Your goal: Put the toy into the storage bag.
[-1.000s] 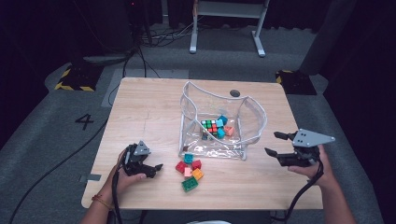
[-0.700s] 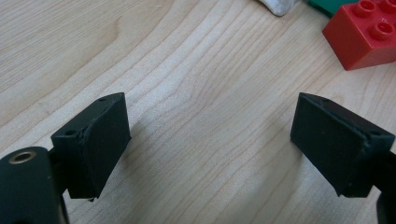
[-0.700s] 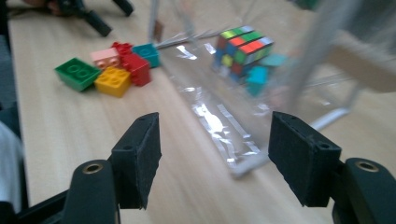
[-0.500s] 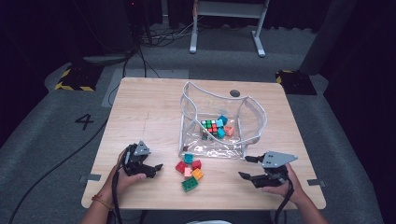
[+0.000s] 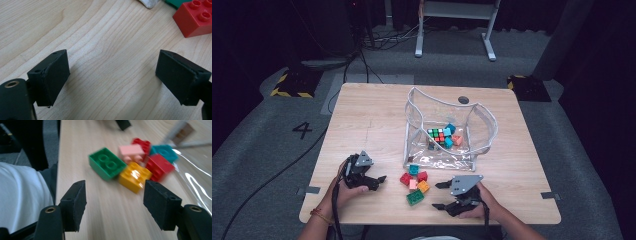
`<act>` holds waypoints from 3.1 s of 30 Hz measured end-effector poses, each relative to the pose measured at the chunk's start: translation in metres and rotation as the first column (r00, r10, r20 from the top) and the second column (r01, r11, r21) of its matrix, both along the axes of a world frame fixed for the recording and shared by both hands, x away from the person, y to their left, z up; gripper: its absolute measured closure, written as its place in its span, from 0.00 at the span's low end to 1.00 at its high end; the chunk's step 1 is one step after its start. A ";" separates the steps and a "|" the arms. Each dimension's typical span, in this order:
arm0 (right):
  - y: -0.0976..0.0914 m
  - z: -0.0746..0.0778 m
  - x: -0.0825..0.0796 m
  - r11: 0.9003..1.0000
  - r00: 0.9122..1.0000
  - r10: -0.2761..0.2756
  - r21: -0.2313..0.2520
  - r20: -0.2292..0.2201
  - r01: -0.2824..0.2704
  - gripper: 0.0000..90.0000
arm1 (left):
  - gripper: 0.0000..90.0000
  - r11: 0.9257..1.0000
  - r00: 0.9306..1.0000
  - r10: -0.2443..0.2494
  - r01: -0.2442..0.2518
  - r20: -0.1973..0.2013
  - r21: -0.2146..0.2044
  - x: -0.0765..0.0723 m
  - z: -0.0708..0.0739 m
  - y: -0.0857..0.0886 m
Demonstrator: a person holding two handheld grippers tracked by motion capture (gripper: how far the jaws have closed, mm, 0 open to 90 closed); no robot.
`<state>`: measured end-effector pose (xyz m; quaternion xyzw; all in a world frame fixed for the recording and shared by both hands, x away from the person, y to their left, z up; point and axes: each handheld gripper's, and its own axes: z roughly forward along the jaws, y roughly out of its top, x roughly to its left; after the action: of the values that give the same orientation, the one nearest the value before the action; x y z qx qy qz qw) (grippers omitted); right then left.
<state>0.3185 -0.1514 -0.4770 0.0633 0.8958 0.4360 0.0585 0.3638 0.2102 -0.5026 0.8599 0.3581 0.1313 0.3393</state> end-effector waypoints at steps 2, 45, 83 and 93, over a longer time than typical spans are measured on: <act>0.015 0.001 -0.003 0.999 0.999 0.035 0.000 0.004 -0.035 0.39 | 0.13 1.000 1.000 0.000 0.000 0.000 0.000 0.000 0.000 0.000; 0.059 -0.013 0.009 0.979 0.985 0.169 -0.120 0.023 -0.165 0.65 | 0.14 1.000 1.000 -0.009 0.009 0.005 -0.004 0.000 0.000 0.000; -0.149 0.002 0.033 0.927 0.926 -0.375 -0.005 0.035 0.376 0.65 | 0.14 1.000 1.000 -0.005 0.005 0.006 0.004 0.000 0.000 0.000; -0.181 0.009 0.048 0.868 0.867 -0.496 0.035 0.043 0.495 0.65 | 0.13 1.000 1.000 -0.014 0.014 -0.005 -0.007 0.001 0.000 0.000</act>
<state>0.3664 -0.3328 -0.4675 0.2806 0.8428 0.4180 0.1905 0.3643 0.2100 -0.5030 0.8615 0.3536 0.1256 0.3421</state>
